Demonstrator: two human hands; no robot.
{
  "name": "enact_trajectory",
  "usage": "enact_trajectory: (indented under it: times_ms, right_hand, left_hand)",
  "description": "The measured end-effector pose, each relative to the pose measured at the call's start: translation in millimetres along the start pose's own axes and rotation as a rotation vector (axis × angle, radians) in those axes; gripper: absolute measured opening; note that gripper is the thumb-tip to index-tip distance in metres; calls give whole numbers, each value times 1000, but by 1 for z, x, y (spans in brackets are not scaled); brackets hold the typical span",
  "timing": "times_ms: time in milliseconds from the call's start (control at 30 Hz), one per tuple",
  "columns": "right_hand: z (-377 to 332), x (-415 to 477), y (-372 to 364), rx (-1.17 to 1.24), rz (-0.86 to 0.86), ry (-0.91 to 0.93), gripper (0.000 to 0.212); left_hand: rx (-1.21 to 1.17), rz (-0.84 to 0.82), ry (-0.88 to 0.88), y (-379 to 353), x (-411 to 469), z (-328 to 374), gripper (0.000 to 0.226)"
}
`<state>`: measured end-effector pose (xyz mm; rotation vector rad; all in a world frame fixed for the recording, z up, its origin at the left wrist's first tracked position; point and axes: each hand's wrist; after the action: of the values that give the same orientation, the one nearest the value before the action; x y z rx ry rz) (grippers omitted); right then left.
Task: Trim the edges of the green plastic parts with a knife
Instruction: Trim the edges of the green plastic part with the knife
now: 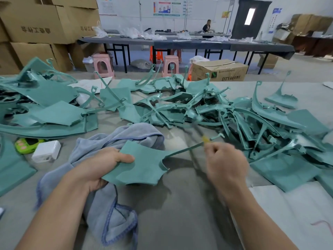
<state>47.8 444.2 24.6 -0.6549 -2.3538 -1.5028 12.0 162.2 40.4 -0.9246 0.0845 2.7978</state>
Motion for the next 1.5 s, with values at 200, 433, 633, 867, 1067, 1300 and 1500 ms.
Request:
enact_trajectory:
  times_ms: [200, 433, 633, 867, 1067, 1300, 1500]
  right_hand:
    - [3, -5, 6, 195, 34, 76, 47]
    - [14, 10, 3, 195, 170, -192, 54]
    - [7, -7, -3, 294, -64, 153, 50]
    - [-5, -12, -3, 308, 147, 32, 44]
    - [8, -2, 11, 895, 335, -494, 33]
    - [-15, -22, 11, 856, 348, 25, 35]
    - [-15, -23, -15, 74, -242, 82, 44]
  left_hand:
    - [123, 115, -8, -3, 4, -2, 16]
    - [146, 115, 12, -1, 6, -2, 16]
    - [159, 179, -26, -8, 10, -4, 14]
    - [143, 194, -50, -9, 13, -4, 11]
    - [154, 216, -56, -11, 15, -4, 8]
    - [118, 212, -61, -13, 10, -1, 7]
    - [94, 198, -51, -15, 6, 0, 8]
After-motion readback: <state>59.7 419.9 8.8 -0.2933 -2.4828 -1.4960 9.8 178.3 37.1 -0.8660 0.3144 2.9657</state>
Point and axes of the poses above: each hand's wrist, its own x-axis towards the middle knuckle, its own y-axis out of the back of the hand, z = x × y, and after that the axes turned 11 degrees about y, right-handed
